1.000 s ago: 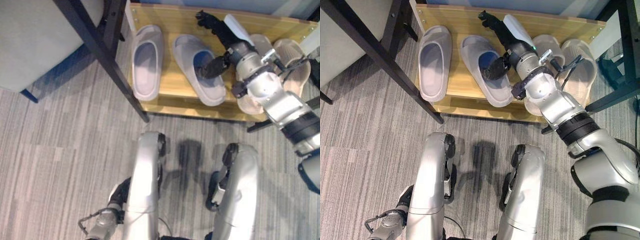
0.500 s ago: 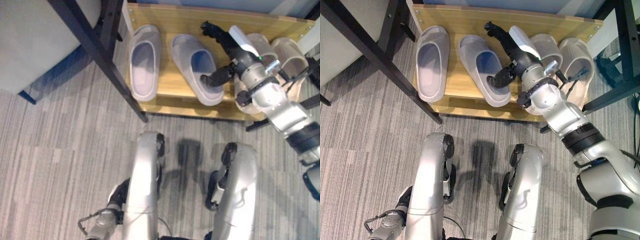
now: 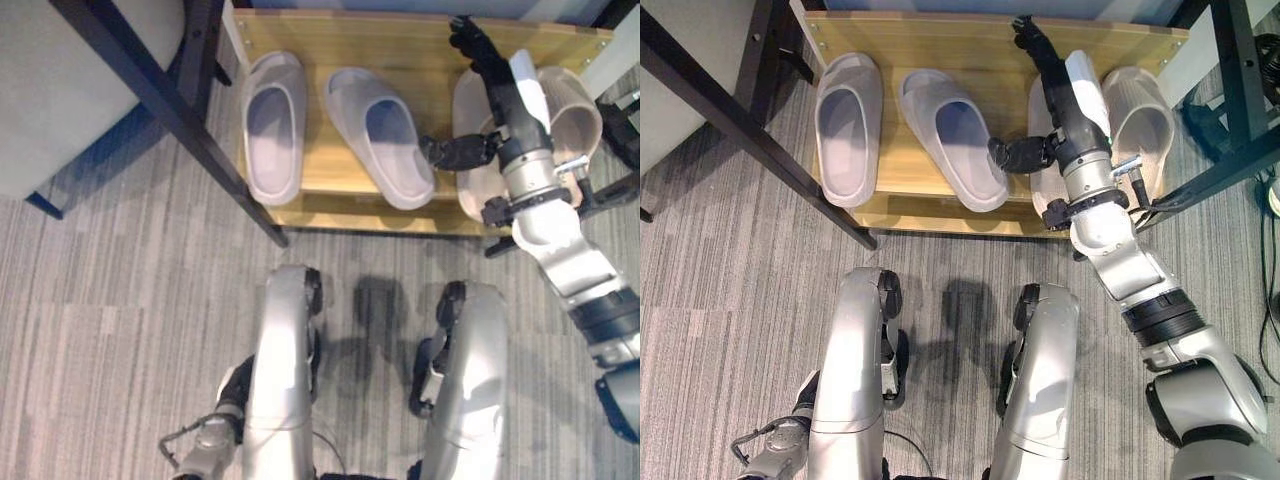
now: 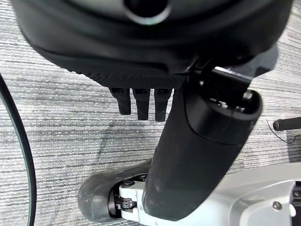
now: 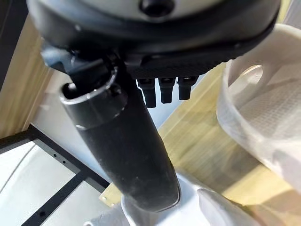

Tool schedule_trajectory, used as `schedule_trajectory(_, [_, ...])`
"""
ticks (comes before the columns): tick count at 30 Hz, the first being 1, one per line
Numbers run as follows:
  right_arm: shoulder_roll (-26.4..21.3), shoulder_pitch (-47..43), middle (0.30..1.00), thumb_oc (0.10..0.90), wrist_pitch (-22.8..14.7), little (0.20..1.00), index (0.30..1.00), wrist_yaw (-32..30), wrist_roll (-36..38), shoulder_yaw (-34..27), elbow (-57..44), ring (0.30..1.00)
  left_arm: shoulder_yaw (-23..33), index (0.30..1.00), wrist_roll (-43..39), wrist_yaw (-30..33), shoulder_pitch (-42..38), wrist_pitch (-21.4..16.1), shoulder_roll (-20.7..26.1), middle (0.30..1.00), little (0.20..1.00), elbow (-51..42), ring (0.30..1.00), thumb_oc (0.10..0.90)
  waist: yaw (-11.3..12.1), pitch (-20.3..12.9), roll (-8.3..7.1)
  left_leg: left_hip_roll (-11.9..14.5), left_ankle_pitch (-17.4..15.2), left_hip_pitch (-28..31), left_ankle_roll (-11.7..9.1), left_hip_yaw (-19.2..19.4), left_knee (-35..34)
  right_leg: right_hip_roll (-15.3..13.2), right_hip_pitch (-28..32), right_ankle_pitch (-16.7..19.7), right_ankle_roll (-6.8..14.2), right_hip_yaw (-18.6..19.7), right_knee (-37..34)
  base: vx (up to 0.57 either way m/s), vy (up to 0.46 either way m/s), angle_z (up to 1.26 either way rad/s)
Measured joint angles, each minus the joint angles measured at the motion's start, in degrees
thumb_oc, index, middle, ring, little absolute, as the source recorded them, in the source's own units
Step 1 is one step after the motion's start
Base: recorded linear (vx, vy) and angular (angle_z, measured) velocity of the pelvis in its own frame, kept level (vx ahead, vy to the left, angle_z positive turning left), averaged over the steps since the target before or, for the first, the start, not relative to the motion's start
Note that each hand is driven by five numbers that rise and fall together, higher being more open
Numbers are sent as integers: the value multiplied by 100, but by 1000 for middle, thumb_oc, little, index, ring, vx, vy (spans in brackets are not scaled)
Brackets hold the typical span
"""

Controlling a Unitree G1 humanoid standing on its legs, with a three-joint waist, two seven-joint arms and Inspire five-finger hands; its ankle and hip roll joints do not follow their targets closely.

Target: Arrange the slippers neatly on the shoe rack.

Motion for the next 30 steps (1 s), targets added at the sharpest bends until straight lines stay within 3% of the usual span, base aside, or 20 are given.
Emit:
schedule_trajectory(16, [76,547,900,800,-13,900,900,308,-91,-11,-403,900,12,900,176,9,5,-1,-2,900,900,-37,900,800,40,2,-29,-1,-1,-1,-1,0,3,13,2,-5,1,2,5,0,0,0])
schedule_trajectory(30, [478,1198,900,800,-24,900,900,310,-88,-55,-504,900,151,900,176,83,11,1,-10,900,900,-21,900,800,-87,2,-71,0,-3,0,-5,1,3,25,-7,-5,1,7,13,0,0,0])
